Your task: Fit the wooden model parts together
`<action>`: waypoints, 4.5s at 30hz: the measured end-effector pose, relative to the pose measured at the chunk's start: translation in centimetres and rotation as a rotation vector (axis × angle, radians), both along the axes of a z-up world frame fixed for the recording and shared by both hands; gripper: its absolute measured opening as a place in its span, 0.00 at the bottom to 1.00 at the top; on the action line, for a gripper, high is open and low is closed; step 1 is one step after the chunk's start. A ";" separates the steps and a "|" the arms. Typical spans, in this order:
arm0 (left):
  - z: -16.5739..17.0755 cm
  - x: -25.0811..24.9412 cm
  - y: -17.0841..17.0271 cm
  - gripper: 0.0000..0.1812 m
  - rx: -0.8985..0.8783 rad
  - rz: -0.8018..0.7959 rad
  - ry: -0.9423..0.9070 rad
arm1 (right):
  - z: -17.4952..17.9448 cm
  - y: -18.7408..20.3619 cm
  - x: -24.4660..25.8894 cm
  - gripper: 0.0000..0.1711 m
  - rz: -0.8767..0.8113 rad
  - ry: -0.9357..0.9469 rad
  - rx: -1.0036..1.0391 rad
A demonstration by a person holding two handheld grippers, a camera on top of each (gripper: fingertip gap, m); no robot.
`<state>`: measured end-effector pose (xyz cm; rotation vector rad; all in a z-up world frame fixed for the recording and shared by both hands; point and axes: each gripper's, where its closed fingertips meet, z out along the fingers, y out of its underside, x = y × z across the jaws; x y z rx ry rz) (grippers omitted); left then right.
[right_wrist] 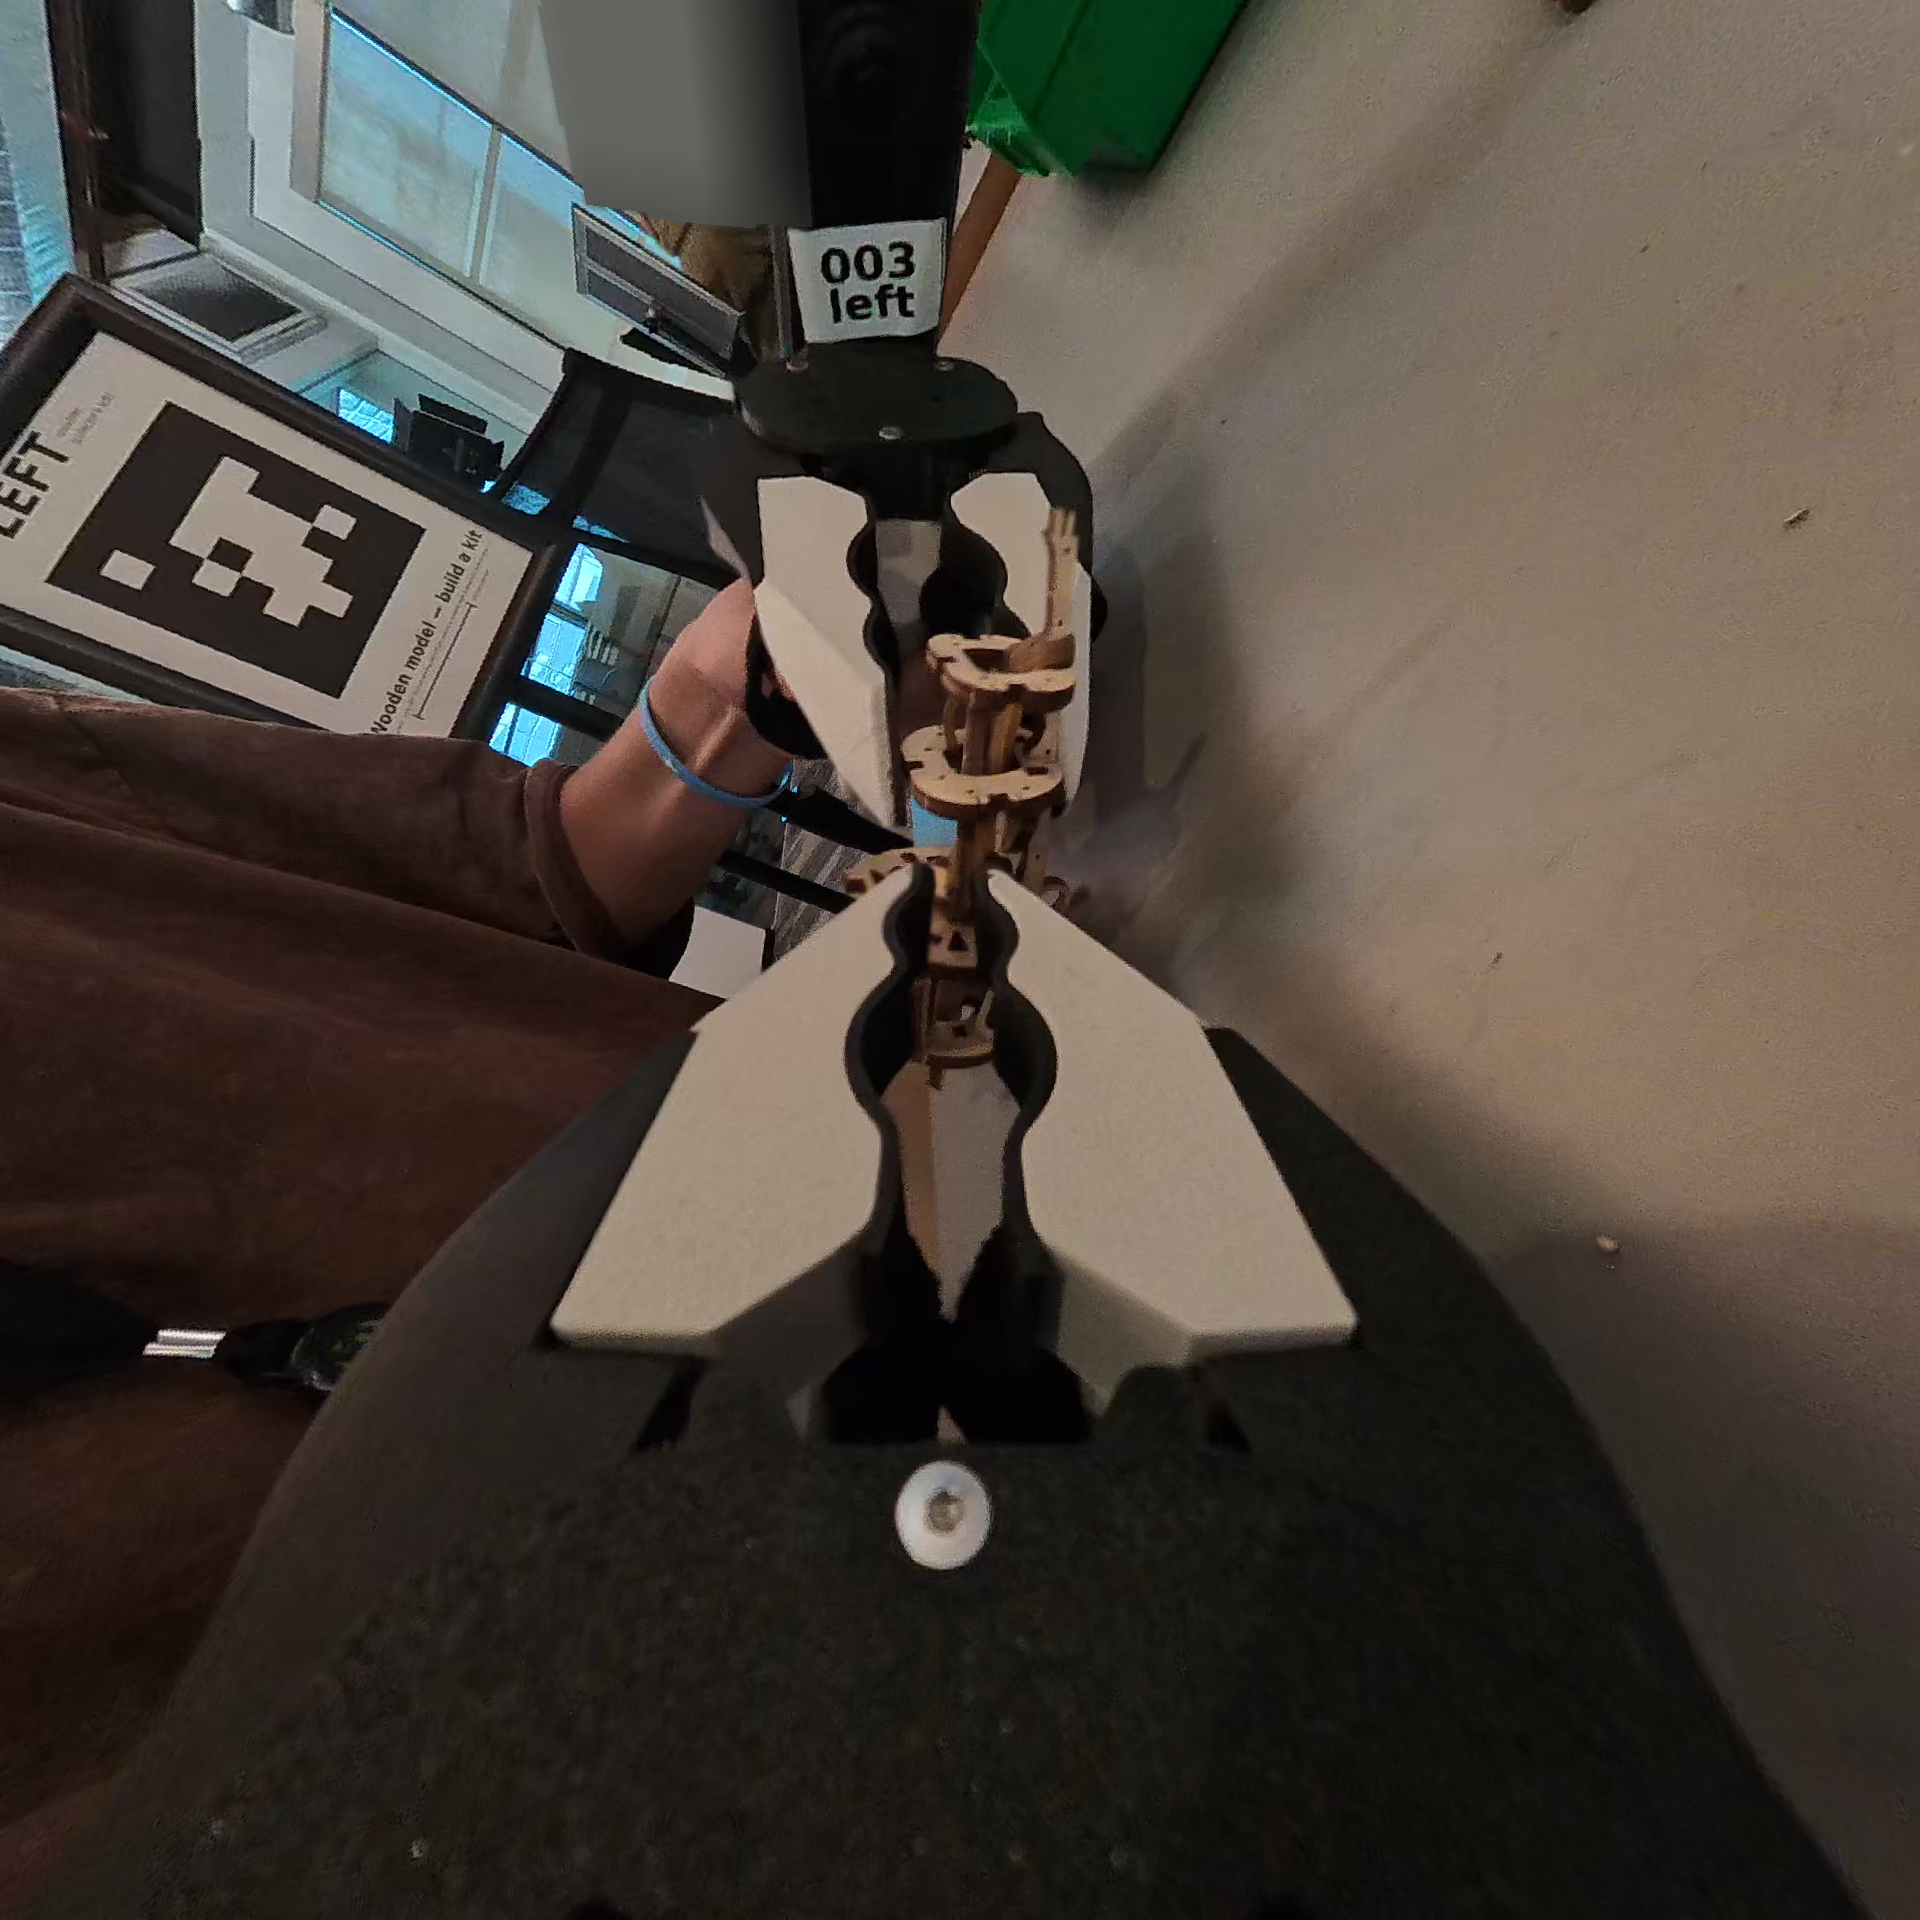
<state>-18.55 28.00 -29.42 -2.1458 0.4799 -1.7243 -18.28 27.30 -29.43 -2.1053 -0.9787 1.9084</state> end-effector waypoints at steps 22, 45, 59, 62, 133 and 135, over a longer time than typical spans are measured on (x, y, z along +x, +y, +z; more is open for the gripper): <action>0.1 0.6 -0.3 0.15 -0.014 -0.008 -0.014 | -0.1 0.5 -0.1 0.01 -0.043 -0.008 -0.071; 0.2 0.6 -0.2 0.15 -0.013 -0.003 -0.022 | 0.5 0.3 -0.1 0.00 -0.055 0.027 0.018; 0.4 0.5 -0.1 0.15 0.027 0.014 -0.013 | 0.5 1.4 -0.6 0.27 -0.081 0.023 0.033; 0.4 0.6 -0.4 0.15 0.055 0.000 0.000 | 0.7 0.9 -1.0 0.20 -0.039 0.041 0.031; 1.9 -1.9 1.5 0.00 -0.116 0.576 -0.265 | 0.4 1.1 -1.0 0.18 -0.046 0.030 -0.011; 2.0 -1.9 1.5 0.00 -0.117 0.572 -0.272 | 0.6 1.1 -0.8 0.19 -0.046 0.048 -0.012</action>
